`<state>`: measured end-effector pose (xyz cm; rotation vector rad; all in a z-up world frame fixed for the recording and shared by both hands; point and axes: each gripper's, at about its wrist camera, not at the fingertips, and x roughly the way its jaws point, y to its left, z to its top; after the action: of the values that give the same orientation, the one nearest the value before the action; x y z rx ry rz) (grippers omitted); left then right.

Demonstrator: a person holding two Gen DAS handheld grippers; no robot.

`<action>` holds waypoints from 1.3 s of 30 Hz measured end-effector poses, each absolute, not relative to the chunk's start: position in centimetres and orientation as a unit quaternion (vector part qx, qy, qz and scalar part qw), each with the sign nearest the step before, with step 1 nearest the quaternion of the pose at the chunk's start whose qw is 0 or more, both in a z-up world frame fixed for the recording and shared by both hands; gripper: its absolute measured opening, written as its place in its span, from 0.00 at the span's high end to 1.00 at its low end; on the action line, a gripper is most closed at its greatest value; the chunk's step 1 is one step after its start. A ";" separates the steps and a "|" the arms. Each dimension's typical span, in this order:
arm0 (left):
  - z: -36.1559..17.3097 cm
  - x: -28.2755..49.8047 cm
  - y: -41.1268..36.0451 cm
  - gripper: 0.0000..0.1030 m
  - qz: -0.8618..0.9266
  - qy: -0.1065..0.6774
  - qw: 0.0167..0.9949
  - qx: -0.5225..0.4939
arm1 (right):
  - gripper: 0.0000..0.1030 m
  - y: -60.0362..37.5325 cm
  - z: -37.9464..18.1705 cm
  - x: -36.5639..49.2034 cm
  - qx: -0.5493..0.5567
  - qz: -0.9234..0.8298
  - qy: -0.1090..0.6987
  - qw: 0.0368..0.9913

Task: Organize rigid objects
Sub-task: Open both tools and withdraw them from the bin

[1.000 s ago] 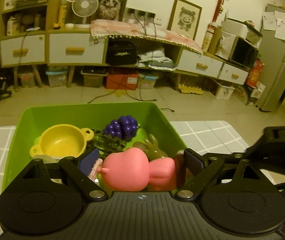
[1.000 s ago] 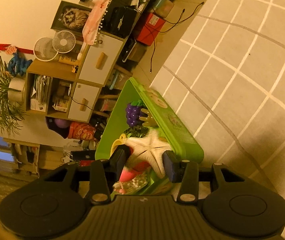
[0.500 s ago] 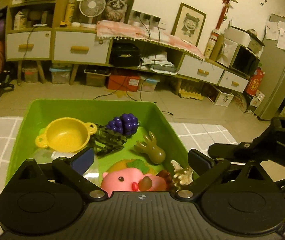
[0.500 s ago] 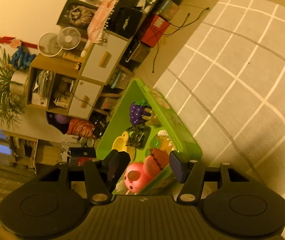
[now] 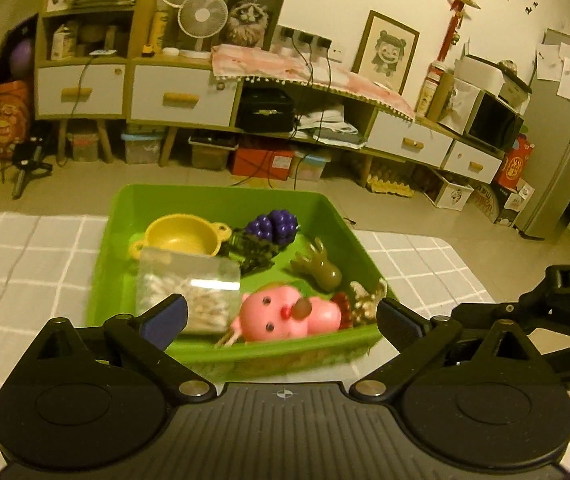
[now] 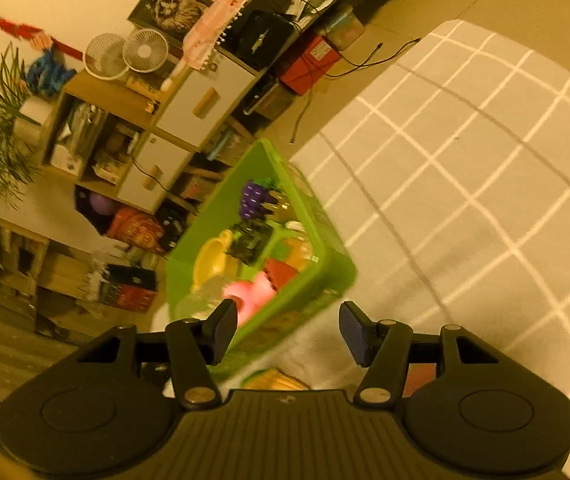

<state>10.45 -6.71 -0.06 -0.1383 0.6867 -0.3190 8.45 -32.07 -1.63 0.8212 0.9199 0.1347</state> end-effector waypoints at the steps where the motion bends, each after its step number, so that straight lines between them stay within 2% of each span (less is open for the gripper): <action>1: -0.1 10.1 -6.5 0.03 -0.155 0.336 0.926 -0.069 | 0.53 -32.0 -1.6 8.1 0.376 0.058 0.433 0.817; 5: -0.3 8.5 -5.6 0.02 -0.152 0.343 0.924 -0.075 | 0.52 -31.8 -1.2 6.6 0.339 0.043 0.441 0.830; 9: -0.5 6.9 -4.8 0.02 -0.148 0.346 0.924 -0.067 | 0.45 -31.1 -1.1 5.1 0.304 0.044 0.444 0.841; 22: -3.7 3.4 -2.0 0.02 -0.138 0.372 0.916 -0.053 | 0.43 -29.2 -3.6 0.6 0.199 0.025 0.440 0.875; 27: -5.3 2.9 -2.1 0.02 -0.137 0.367 0.920 -0.030 | 0.38 -29.5 -4.8 -0.3 0.166 0.009 0.442 0.882; 39: -9.1 3.7 -3.8 0.02 -0.148 0.369 0.916 0.051 | 0.38 -27.4 -7.8 -1.8 0.016 0.016 0.448 0.894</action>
<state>3.66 -3.85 -9.13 0.1057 0.7595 -0.3042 -1.79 -27.42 -7.85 0.0329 0.9289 0.0334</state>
